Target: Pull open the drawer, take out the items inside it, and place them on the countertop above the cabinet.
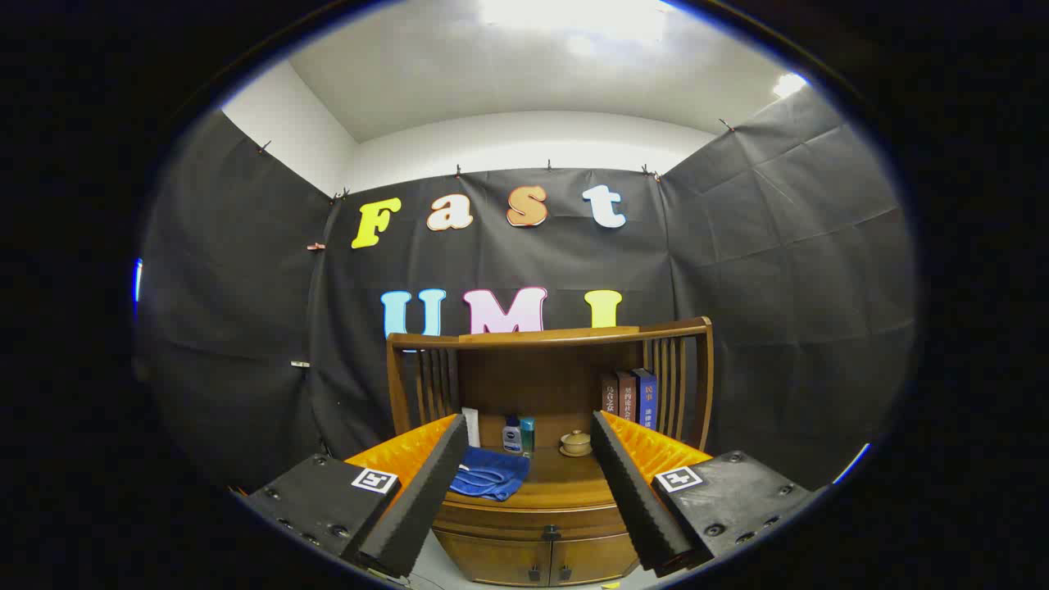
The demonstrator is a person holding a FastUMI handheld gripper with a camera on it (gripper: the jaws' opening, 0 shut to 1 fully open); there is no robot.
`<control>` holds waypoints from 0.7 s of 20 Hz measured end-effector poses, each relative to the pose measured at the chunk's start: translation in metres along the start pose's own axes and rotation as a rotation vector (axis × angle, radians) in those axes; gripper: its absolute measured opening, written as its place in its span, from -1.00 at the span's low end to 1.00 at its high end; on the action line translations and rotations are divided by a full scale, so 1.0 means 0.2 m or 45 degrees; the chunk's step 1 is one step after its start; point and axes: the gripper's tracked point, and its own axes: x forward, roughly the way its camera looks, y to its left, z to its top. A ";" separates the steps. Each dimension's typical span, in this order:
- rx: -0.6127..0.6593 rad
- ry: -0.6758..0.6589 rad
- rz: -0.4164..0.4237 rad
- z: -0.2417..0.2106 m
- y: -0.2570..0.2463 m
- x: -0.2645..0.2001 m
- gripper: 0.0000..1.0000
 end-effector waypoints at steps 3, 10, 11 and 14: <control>-0.011 0.006 -0.015 0.00 -0.02 0.02 0.96; -0.017 0.006 0.005 -0.01 0.01 0.05 0.96; -0.016 0.004 0.006 -0.01 0.01 0.05 0.96; -0.018 0.003 0.001 -0.01 -0.01 0.07 0.96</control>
